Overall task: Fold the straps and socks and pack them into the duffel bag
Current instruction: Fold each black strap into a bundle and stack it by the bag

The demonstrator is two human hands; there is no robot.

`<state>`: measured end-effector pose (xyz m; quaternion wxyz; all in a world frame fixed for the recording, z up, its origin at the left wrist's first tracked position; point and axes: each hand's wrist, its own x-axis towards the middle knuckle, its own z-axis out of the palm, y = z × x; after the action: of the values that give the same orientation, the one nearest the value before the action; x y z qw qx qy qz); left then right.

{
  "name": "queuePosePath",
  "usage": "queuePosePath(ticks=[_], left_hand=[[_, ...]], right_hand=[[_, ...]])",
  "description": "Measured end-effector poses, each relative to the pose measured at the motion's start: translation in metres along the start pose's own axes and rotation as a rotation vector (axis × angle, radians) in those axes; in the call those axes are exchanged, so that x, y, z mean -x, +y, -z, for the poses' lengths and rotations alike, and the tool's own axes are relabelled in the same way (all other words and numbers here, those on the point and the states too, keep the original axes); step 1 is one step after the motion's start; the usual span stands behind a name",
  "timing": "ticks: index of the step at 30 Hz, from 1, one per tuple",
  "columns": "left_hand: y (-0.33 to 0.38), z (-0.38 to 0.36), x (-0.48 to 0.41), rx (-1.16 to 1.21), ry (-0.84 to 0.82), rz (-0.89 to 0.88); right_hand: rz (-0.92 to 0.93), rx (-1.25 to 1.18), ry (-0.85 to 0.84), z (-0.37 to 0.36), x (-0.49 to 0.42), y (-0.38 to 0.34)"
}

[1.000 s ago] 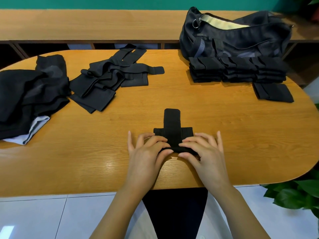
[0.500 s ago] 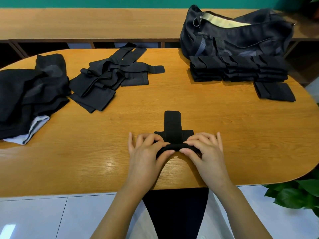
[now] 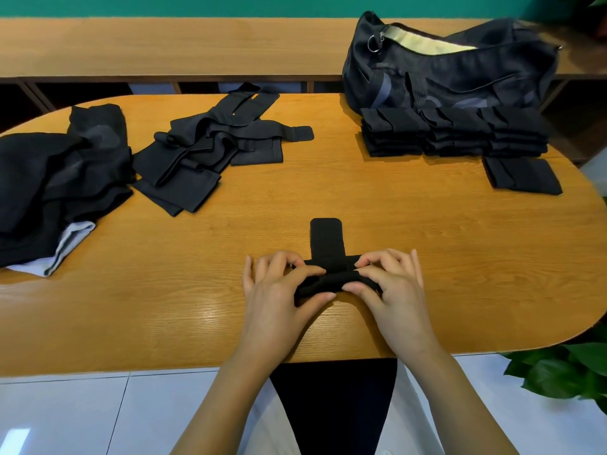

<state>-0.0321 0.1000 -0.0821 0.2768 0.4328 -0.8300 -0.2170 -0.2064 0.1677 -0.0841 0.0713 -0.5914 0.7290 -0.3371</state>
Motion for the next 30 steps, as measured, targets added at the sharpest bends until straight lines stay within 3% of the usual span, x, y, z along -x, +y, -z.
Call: queuePosePath(ticks=[30], left_hand=[[-0.0023,-0.0024,-0.0030,0.028,0.046,0.039]], right_hand=[[0.009,-0.005,-0.015,0.0055,-0.0037,0.0028]])
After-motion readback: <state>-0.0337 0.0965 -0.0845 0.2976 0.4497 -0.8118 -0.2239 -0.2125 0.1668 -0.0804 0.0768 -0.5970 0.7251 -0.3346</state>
